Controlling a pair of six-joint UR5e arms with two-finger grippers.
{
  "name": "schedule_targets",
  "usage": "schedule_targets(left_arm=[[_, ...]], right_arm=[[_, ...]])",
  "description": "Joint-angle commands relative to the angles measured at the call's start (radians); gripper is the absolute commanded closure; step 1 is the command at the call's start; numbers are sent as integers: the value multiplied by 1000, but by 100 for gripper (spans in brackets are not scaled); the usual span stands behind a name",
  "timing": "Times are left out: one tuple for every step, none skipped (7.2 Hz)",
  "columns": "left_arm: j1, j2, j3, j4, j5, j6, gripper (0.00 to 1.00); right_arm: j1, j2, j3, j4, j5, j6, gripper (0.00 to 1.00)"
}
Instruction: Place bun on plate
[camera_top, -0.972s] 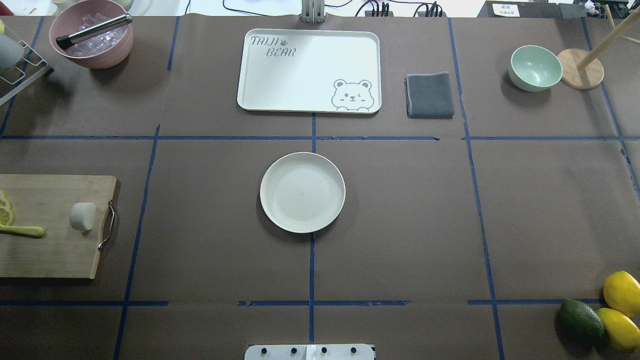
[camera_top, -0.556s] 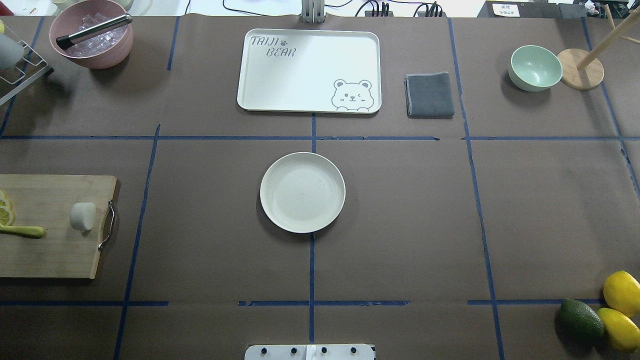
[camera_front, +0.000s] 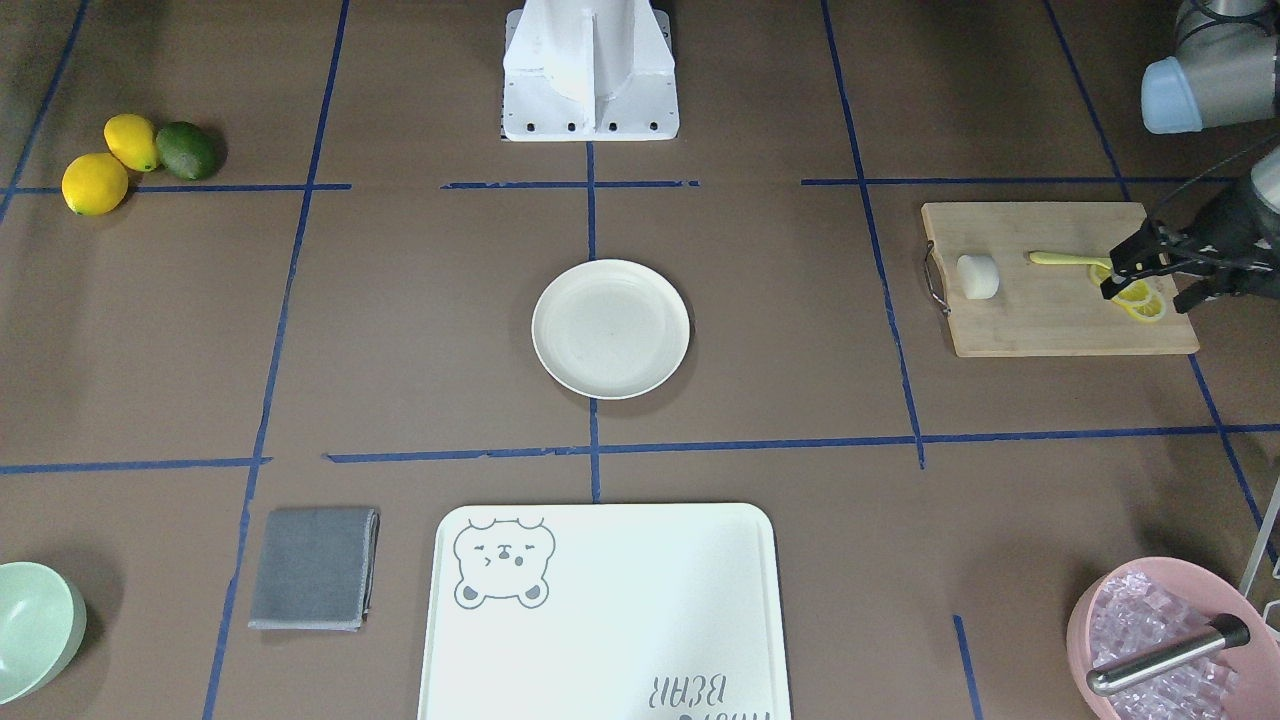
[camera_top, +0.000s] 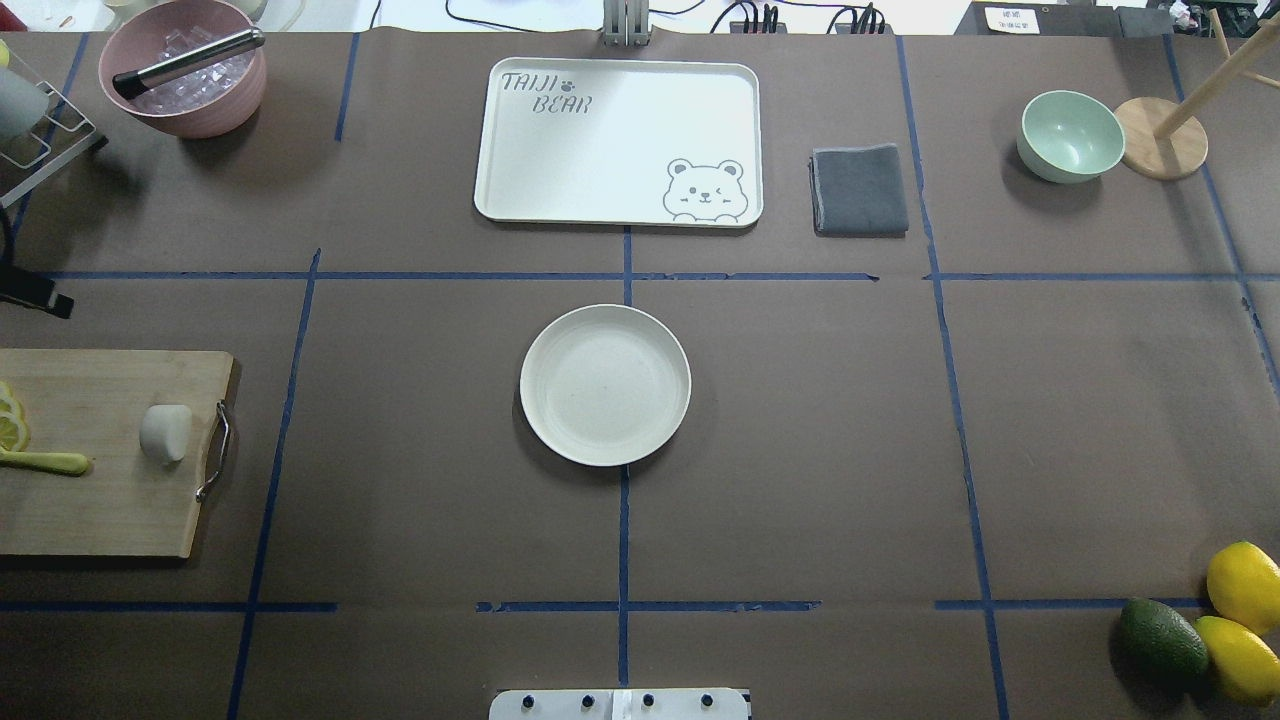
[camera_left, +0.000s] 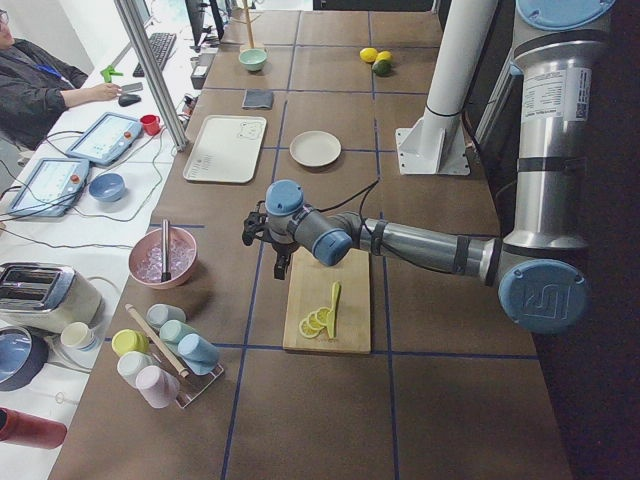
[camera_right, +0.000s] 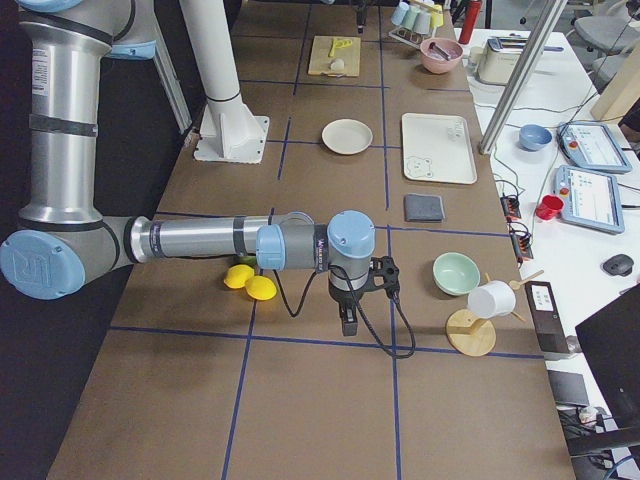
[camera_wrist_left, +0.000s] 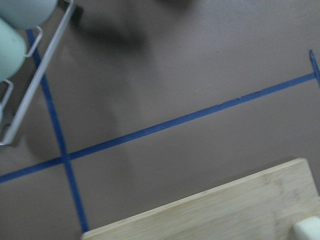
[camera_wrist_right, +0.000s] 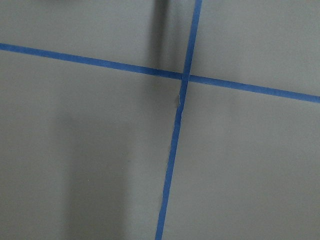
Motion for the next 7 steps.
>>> schedule_targets(left_arm=[[237,44,-95,-25,206,-297,0],[314,48,-105,-27,264,-366,0],[359,53,-105,-28,298,-377,0],[361,55,-103,-30,296,-378,0],[361,55,-96,-30,294,-376,0],[369,55,-89,-30,296,-371,2],[378,55,-88,-28,296,-368,31]], right_arm=[[0,-1,-1,-1,0,0,0],[0,-1,-2,-1,0,0,0],[0,-1,-1,-1,3,0,0],[0,-2,-4,-1,26,0,0],[0,-5,-1,-1,32,0,0],[0,-5,-1,-1,32,0,0],[0,-5,-1,0,31,0,0]])
